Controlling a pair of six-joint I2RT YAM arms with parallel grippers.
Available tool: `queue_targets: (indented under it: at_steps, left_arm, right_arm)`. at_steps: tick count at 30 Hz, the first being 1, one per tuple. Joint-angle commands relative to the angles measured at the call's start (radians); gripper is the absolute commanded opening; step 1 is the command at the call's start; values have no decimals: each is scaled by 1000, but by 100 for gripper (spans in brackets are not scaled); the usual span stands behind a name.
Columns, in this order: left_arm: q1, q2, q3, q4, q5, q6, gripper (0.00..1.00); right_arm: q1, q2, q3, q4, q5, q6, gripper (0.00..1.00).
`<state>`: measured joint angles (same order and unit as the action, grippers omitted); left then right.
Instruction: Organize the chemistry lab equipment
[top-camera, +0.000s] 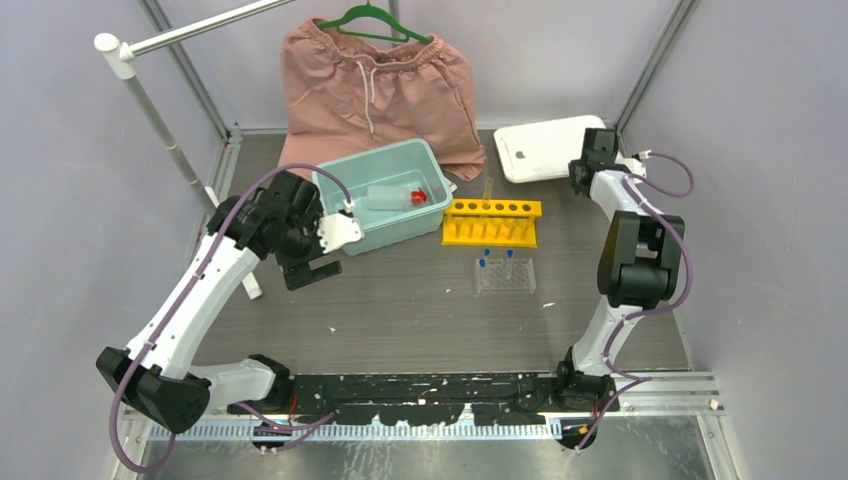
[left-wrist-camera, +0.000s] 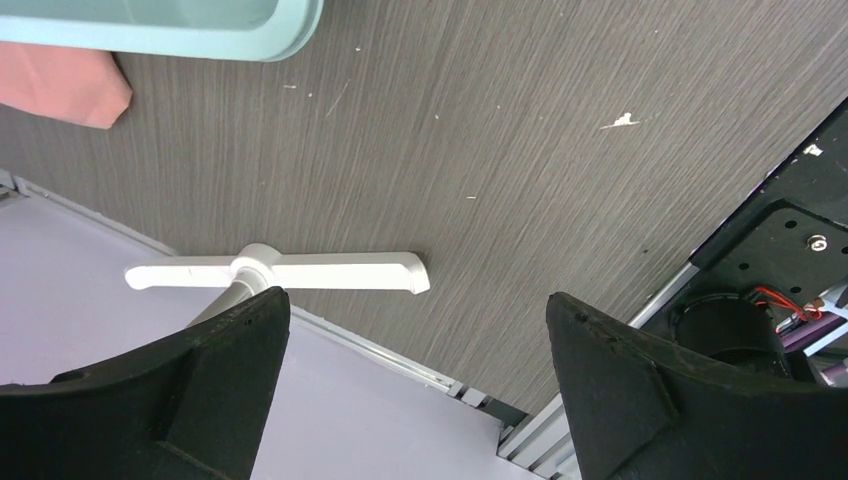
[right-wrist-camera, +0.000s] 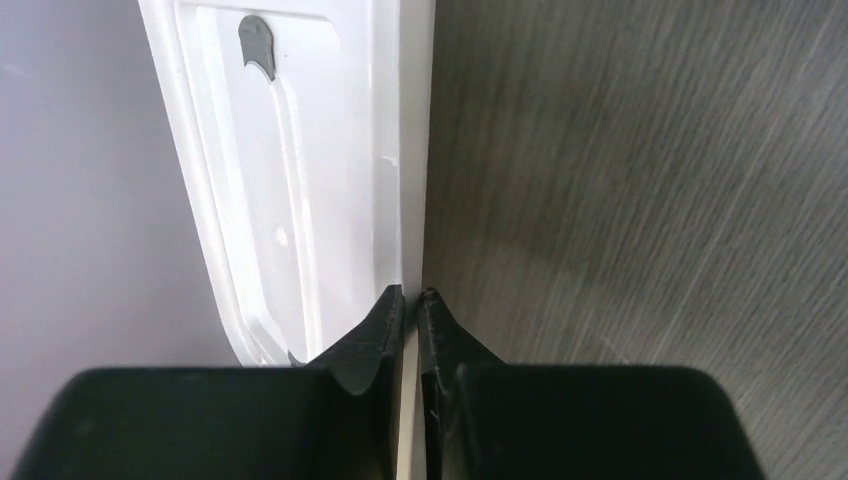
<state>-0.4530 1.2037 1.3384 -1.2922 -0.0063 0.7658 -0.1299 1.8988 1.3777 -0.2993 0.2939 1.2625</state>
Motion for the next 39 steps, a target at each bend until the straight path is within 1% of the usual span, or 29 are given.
queue_targets:
  at_steps: [1,9,13,16,18,20,23,26,29,33,34,36,37,39]
  left_arm:
    - [2,-31,71,-29,-22,26,100]
    - [0,-28,129,-33,1,57,100]
    - [-2,-32,170,8,46,107,100]
    - [-5,-20,219,52,79,74,100]
    - [-6,10,273,73,114,-16,100]
    - [-6,49,345,62,169,-109,100]
    - [-4,111,467,73,220,-272,100]
    - [-4,183,600,64,295,-422,100]
    - [6,267,765,54,375,-577,100]
    - [29,412,1039,10,505,-749,100]
    - [44,460,1118,0,560,-806,100]
    - [70,520,1243,-9,664,-868,100]
    - [87,531,1267,6,731,-888,100]
    - [104,515,1229,57,808,-932,100]
  right_arm:
    - [7,-132,-19,135,59,31,1]
    - [7,-261,-100,191,45,21,1]
    - [7,-371,-154,204,28,11,1]
    - [8,-457,-180,198,1,11,1]
    - [10,-512,-201,194,-15,12,1]
    - [13,-572,-211,180,-38,13,1]
    - [20,-649,-216,141,-66,3,1]
    - [32,-732,-235,138,-88,-10,1]
    - [48,-795,-232,129,-144,-23,1]
    - [101,-859,-207,102,-206,-68,1]
    - [125,-870,-202,98,-222,-89,1]
    - [165,-877,-182,94,-275,-138,1]
    - [175,-876,-165,81,-331,-159,1]
    - [186,-865,-142,69,-415,-193,1]
